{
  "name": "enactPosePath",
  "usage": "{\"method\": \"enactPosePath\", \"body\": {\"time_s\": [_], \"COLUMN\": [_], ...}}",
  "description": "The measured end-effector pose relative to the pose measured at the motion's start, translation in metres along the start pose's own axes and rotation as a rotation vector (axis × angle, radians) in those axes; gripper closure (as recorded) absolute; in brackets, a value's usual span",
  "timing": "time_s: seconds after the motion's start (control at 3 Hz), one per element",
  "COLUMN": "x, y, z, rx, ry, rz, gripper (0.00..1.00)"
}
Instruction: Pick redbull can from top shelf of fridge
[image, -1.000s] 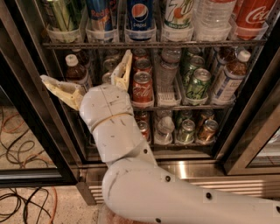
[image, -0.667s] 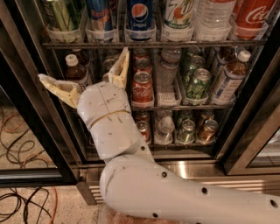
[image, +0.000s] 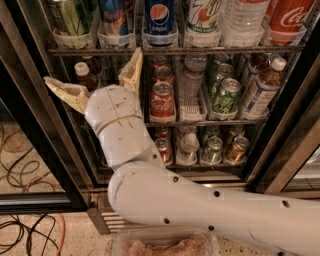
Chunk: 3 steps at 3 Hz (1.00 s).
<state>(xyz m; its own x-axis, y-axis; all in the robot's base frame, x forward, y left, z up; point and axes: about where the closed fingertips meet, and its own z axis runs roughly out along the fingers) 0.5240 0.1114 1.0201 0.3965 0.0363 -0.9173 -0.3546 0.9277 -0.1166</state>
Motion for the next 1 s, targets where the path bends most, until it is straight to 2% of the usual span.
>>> {"method": "enactPosePath", "body": {"time_s": [0.33,0.67,1.0], "x": [-0.008,-0.022,-0.023], "y": [-0.012,-0.030,-0.026], "z": [0.004,0.011,0.015], "rx": [0.060,0.143,0.131], "ry": [-0.031,-0.087,-0.095], "rz": [-0.031,-0.074,-0.066], "gripper": [0.00,0.00,0.00]}}
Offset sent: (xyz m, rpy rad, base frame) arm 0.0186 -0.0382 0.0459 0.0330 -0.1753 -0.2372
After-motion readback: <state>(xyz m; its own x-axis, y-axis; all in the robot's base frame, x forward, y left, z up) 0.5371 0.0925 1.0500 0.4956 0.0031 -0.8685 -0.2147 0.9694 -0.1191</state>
